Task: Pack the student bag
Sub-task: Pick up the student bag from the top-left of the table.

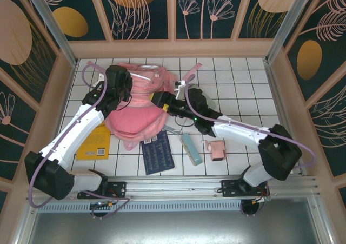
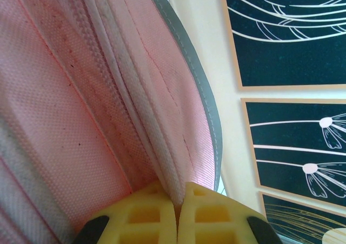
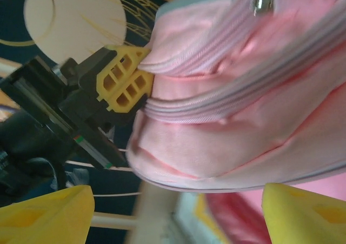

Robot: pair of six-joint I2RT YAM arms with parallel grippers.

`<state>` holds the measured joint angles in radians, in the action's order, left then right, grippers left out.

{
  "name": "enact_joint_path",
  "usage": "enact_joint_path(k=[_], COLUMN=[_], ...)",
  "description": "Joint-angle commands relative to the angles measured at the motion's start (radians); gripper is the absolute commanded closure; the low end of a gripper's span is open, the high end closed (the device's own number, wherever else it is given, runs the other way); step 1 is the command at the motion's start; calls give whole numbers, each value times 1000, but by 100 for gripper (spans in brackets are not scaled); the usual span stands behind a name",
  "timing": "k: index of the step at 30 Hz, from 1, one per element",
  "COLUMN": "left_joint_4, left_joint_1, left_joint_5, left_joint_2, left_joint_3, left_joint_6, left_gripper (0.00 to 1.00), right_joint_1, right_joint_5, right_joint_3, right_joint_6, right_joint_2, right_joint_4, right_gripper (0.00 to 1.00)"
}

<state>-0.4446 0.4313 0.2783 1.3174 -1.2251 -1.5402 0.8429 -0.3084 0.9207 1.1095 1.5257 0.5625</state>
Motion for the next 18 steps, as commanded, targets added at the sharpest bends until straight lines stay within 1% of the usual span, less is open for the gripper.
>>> enact_joint_path(k=[1, 7, 9, 11, 13, 16, 18], left_joint_4=[142, 141, 142, 144, 156, 164, 172], left_joint_1=[3, 3, 3, 3, 3, 3, 3], left_joint_5=[36, 35, 35, 35, 33, 25, 19], left_joint_2=[-26, -27, -29, -30, -33, -49, -66], left_joint_3=[-51, -51, -50, -49, -47, -40, -26], left_joint_6=[-11, 9, 21, 37, 75, 162, 252], left_gripper=[100, 100, 100, 100, 100, 89, 81], right_joint_1=[26, 61, 58, 42, 21, -15, -41], right_joint_5=[-29, 41, 64, 75, 76, 87, 80], right_joint_3=[-4, 18, 28, 51, 82, 120, 143], right_joint_6=[312, 380, 385, 384, 366, 324, 302], right_joint_2=[60, 137, 157, 179, 193, 193, 197], right_joint_4=[262, 312, 315, 323, 307, 227, 194], right_gripper=[19, 19, 27, 39, 57, 82, 97])
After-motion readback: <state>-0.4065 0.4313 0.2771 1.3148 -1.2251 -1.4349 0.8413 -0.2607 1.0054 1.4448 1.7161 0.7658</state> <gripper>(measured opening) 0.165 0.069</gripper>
